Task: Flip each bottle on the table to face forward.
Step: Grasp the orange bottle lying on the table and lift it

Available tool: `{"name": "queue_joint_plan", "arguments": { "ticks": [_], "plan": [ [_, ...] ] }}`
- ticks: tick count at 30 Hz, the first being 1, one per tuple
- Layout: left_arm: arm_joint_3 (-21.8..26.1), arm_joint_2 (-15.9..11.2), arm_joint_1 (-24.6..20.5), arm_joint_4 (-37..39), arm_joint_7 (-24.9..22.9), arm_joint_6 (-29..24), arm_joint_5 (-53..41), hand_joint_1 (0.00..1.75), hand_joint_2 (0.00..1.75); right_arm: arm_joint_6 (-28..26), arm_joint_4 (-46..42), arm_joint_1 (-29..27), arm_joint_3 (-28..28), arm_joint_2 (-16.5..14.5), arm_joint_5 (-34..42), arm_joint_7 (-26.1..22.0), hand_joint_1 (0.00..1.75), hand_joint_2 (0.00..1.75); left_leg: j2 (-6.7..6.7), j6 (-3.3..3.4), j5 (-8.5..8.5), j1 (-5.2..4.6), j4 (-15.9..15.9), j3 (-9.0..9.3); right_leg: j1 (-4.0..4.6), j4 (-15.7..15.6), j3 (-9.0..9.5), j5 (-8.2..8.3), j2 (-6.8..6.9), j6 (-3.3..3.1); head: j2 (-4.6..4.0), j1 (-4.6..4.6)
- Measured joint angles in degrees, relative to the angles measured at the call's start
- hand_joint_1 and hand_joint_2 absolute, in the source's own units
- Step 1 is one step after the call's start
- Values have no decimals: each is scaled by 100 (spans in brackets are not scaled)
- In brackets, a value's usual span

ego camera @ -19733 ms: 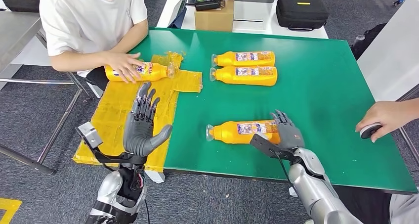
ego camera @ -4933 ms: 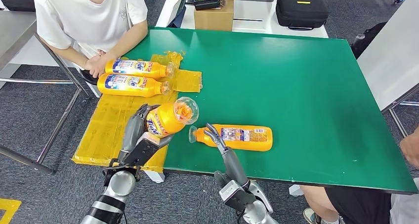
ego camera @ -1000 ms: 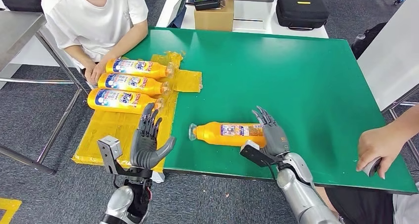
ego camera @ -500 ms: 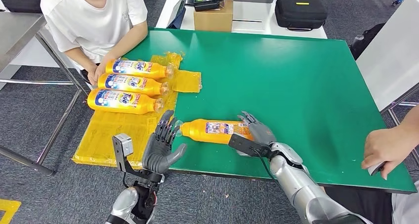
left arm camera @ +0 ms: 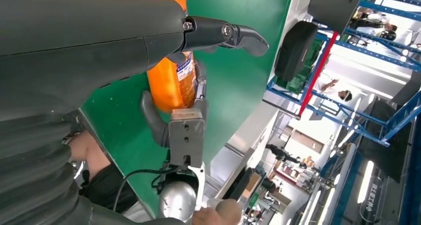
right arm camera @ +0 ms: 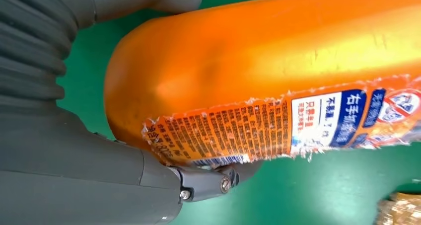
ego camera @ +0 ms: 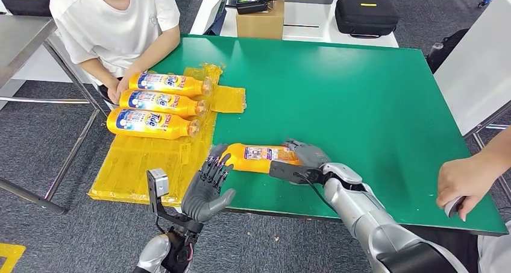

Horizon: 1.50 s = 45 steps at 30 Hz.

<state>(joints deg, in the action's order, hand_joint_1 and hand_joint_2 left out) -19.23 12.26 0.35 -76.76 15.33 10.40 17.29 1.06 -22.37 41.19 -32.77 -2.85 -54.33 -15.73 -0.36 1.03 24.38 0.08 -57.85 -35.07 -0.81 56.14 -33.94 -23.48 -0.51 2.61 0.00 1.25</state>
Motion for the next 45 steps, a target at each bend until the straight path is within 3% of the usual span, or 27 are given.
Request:
{"name": "queue_joint_plan", "arguments": {
  "ticks": [16, 23, 26, 29, 37, 42, 45],
  "plan": [
    [-11, -16, -53, 94, 86, -55, -11, 0, 175, -177, 86, -43, 19, 8, 489, -356, 175, 175, -3, 0, 1, 0, -1, -3, 0, 0, -4, -1, 0, 1, 0, 0],
    [-16, -44, -62, 137, 252, -148, -16, 0, 175, -518, 81, -348, 425, -3, 1457, -1035, 175, 175, -12, 0, 1, 0, -1, -9, 0, 1, -5, -1, 4, 1, 0, 0],
    [-15, -68, -48, 107, 494, -429, -247, 0, 175, -781, -22, -573, 727, -39, 2012, -1585, 175, 175, -14, 0, 1, 0, 0, -12, 0, 1, -7, -1, 5, 1, -1, 1],
    [-7, -98, -12, 7, 716, -722, -539, 0, 175, -896, -238, -851, 1046, -61, 2414, -2024, 175, 175, -19, 0, 2, 0, 0, -15, 0, 0, -8, -3, 9, 0, 0, 1],
    [16, -164, 138, -240, 913, -1062, -736, 0, 175, -934, -859, -1459, 1469, -54, 2955, -2374, 175, 175, -22, 0, 2, 0, 0, -22, 0, 0, -14, -4, 12, 0, -1, 1],
    [127, -144, 258, -573, 1419, -1809, -1185, 0, 175, -991, -2030, -2073, 1592, -15, 3929, -2431, 175, 175, -21, 0, 2, 0, 0, -25, 0, 0, -18, -4, 13, 0, 0, 1],
    [218, -100, 300, -782, 1504, -1691, -819, 0, 175, -937, -2666, -2376, 1622, 1, 4160, -2439, 175, 175, -21, -1, 3, 0, 0, -26, 0, 0, -19, -5, 13, 0, 0, 0]
  ]
}}
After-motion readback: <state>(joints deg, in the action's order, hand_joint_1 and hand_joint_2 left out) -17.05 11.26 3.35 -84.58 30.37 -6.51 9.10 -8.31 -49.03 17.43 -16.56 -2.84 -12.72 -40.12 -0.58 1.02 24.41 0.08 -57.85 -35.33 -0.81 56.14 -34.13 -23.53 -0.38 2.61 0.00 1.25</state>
